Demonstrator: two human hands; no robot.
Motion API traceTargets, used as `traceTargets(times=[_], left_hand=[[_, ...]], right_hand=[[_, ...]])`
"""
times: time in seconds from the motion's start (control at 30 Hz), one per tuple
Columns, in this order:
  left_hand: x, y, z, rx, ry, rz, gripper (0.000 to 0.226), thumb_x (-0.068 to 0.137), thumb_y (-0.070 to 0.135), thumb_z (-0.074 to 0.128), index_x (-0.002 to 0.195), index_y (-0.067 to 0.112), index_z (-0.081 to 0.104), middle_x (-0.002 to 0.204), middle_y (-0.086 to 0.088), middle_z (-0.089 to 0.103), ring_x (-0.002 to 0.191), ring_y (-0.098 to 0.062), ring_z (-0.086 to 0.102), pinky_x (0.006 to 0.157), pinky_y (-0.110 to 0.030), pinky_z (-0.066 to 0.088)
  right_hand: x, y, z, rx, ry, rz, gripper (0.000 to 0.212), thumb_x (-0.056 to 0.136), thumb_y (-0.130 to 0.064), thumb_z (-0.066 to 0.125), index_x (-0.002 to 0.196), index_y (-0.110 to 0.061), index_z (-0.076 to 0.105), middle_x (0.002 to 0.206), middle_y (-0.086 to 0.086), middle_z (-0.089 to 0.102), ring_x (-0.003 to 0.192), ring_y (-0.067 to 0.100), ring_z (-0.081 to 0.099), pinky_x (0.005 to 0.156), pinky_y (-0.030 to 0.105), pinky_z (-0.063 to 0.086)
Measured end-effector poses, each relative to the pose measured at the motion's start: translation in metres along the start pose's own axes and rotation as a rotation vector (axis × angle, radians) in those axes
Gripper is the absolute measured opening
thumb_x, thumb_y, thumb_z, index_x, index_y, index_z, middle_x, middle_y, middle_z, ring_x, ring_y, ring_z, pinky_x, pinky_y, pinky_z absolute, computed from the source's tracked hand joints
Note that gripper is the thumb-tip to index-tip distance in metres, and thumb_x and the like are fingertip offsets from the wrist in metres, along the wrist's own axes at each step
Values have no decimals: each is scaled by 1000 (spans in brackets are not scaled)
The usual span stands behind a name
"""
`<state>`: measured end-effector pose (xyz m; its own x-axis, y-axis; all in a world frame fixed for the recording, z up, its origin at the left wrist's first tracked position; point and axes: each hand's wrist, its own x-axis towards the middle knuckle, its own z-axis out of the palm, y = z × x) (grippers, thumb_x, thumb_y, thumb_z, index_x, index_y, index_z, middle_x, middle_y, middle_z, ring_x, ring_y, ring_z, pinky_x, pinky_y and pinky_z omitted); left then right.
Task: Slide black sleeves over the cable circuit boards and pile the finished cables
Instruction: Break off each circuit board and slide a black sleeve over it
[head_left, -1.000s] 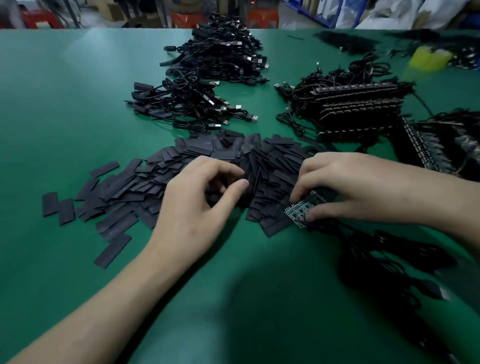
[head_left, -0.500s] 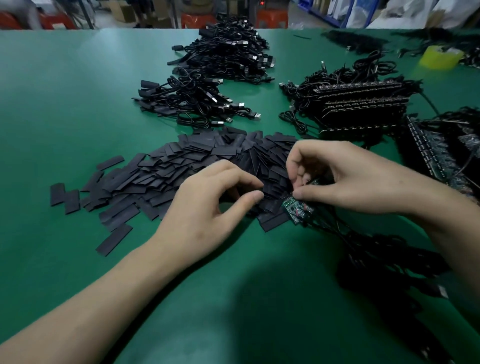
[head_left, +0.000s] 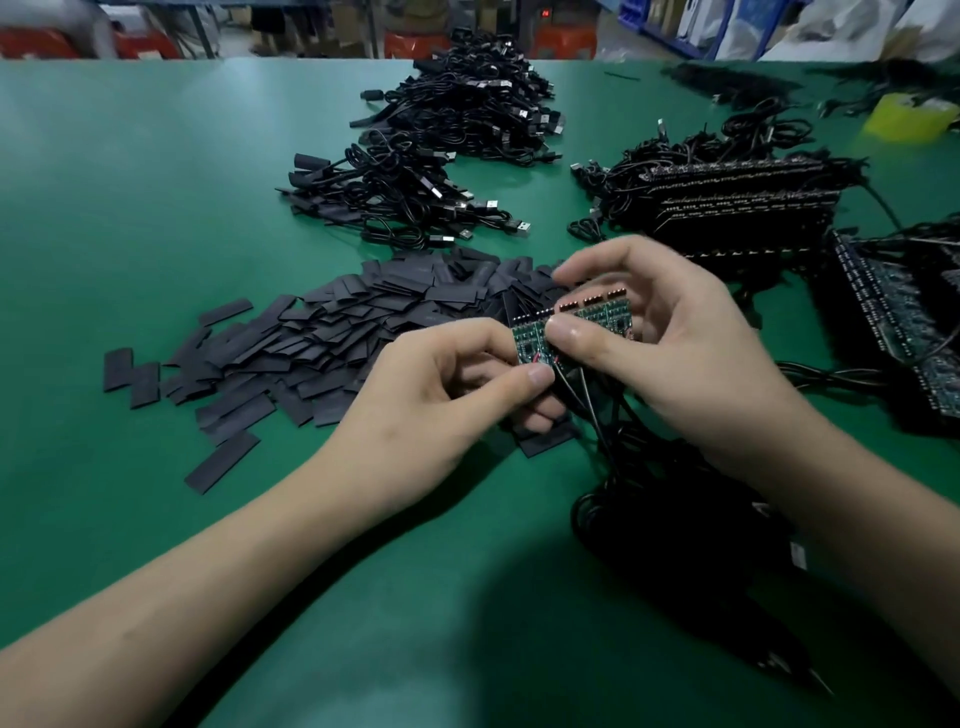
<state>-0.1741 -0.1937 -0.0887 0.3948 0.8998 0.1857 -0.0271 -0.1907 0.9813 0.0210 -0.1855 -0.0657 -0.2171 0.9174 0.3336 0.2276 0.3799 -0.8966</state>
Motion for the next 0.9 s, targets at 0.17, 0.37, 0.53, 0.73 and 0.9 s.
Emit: traceTargets(times=[0.17,0.37,0.53,0.73,0.9], left_hand=[[0,3,3,-145,-36,-29,17,91,11,62,98,-4,60,85,-16,78,76,-20,76,71,-18,56],[0,2,5,-113,-61,-48,26,91,21,58,102,-2,53,86,-8,77,78,-19,76,65,-26,56],[-2,3,7,-133,-114,3,16,97,19,52,107,8,57,81,0,71,75,-15,68,69,-28,57],[-4,3,4,-182,-135,-22,26,94,18,55,117,5,54,79,-5,64,64,-18,64,73,-32,55],[-4,6,6,-274,-117,-13,27,92,11,57,118,9,56,67,7,47,55,-9,45,55,-29,55]], right_hand=[[-4,1,-1,81,-27,75,8,89,-20,78,87,-15,72,68,1,69,56,13,60,55,26,52],[-7,-2,4,75,50,26,9,89,-19,77,86,-12,72,71,3,74,57,10,67,53,22,52],[-8,-2,5,209,42,103,15,86,-22,74,87,-8,69,64,10,72,51,17,68,45,22,51],[-8,0,0,369,-3,225,21,81,-28,70,89,-10,73,67,7,72,52,13,67,44,21,53],[-5,-1,-6,453,-8,310,26,81,-28,70,95,-7,72,65,1,67,48,7,60,38,18,47]])
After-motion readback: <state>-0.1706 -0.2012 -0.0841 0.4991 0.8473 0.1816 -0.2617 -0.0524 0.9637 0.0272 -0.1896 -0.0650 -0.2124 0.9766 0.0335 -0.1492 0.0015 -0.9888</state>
